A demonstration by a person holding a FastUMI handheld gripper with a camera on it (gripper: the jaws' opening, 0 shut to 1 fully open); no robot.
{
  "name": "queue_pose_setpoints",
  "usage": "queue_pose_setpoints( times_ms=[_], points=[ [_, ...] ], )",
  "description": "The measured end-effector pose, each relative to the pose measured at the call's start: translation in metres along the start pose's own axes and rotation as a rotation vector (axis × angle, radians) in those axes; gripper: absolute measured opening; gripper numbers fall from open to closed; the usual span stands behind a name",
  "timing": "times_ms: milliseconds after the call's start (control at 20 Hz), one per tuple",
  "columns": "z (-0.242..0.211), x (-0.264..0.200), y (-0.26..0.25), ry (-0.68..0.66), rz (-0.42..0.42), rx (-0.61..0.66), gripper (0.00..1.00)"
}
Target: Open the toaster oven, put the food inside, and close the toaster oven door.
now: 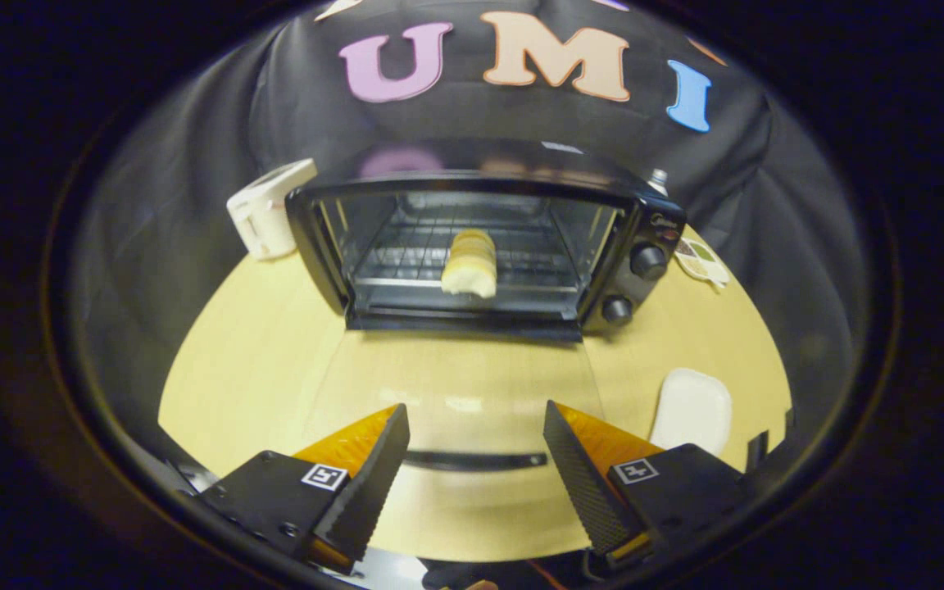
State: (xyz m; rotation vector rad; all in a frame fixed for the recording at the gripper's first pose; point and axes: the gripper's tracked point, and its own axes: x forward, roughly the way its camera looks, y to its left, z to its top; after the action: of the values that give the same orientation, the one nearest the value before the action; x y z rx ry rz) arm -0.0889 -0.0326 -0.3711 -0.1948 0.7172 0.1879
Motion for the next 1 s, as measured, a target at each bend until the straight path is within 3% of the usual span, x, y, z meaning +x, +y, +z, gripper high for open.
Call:
queue_pose_setpoints(
  times_ms=[150,500,700,1000],
  points=[
    [-0.023,-0.01,-0.005,0.04,0.008,-0.009,1.0],
    [-0.059,0.004,-0.015,0.155,0.033,0.116,1.0],
    [-0.062,0.024,-0.013,0.208,0.064,0.187,1.0],
    [-0.055,0.038,-0.008,0.248,0.137,0.154,1.0]
  ],
)
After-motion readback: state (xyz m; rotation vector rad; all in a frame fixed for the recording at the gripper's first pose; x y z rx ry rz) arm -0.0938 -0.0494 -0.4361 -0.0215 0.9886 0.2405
